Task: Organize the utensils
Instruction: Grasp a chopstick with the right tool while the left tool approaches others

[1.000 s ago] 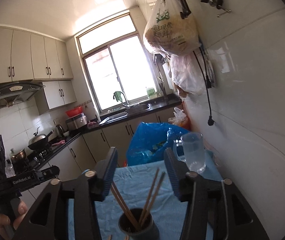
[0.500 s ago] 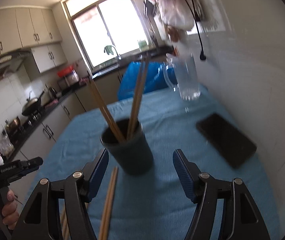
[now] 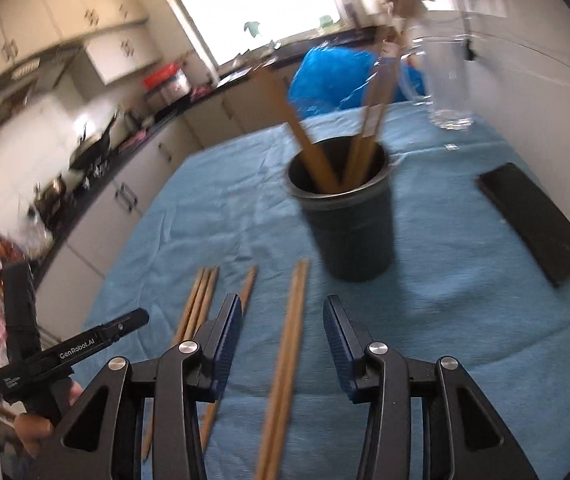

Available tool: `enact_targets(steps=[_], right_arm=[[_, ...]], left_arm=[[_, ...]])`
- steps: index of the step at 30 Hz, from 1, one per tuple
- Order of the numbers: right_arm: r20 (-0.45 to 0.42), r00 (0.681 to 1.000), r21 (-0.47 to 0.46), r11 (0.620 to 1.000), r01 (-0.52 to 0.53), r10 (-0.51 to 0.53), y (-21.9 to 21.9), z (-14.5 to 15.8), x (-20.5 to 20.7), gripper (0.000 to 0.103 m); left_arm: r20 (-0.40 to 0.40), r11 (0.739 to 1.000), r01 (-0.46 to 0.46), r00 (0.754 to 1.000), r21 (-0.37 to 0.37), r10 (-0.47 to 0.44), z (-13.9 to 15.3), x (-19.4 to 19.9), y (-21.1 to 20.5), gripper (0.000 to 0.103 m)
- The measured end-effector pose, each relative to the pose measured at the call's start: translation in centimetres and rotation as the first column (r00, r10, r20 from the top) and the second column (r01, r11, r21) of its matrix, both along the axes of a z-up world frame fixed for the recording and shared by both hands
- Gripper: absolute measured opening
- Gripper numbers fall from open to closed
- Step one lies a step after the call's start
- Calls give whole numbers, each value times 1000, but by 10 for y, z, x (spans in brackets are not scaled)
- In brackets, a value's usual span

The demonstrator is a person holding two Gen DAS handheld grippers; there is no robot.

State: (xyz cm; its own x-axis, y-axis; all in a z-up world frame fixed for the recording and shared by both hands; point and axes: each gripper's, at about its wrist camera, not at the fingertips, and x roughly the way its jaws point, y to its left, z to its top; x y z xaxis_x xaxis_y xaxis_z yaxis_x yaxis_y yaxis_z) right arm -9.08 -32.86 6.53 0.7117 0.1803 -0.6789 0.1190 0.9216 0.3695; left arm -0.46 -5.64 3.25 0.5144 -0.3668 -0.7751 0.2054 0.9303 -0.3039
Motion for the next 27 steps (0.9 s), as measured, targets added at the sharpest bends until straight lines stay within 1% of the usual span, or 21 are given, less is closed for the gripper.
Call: enact_targets(steps=[4, 8, 14, 17, 18, 19, 20, 21, 23, 24, 26, 27], right_arm=[[-117, 991, -11, 998, -60, 58, 25, -15, 32, 46], [-215, 975, -36, 997, -71, 61, 40, -34, 63, 46], [-295, 955, -110, 992, -60, 25, 54, -56, 103, 46], [-304, 952, -184, 979, -83, 23, 63, -58, 112, 46], [-301, 953, -206, 975, -86, 20, 65, -57, 112, 40], [-303, 953, -256, 961, -99, 17, 70, -58, 111, 34], [-303, 953, -281, 954, -107, 17, 72, -58, 109, 18], [-303, 953, -293, 949, -112, 19, 71, -58, 107, 13], [-311, 950, -265, 959, -97, 10, 63, -56, 103, 11], [-305, 952, -225, 970, -89, 16, 58, -55, 99, 8], [-287, 957, -170, 982, -88, 36, 52, -51, 89, 8], [-274, 961, -158, 984, -80, 34, 49, -48, 83, 8]], left_arm=[[7, 1000, -7, 1000, 3, 7, 2, -2, 10, 43], [4, 1000, -17, 1000, 1, 17, 2, 0, 21, 43], [-5, 1000, -20, 1000, -2, 20, 0, 3, 31, 43], [-14, 1000, -6, 1000, -2, 6, 0, 6, 30, 43], [-18, 1000, 3, 1000, -1, -3, 0, 7, 28, 43], [-23, 1000, 15, 1000, 3, -15, 0, 9, 24, 43], [-26, 1000, 28, 999, 6, -28, 0, 10, 19, 43], [-30, 999, 43, 999, 10, -43, 0, 12, 14, 43], [-43, 997, 80, 996, 20, -80, -1, 15, 1, 43], [-48, 995, 100, 994, 29, -99, -1, 16, -7, 43], [-54, 991, 123, 991, 52, -120, -3, 19, -19, 43], [-61, 989, 135, 989, 63, -132, -5, 22, -26, 43]])
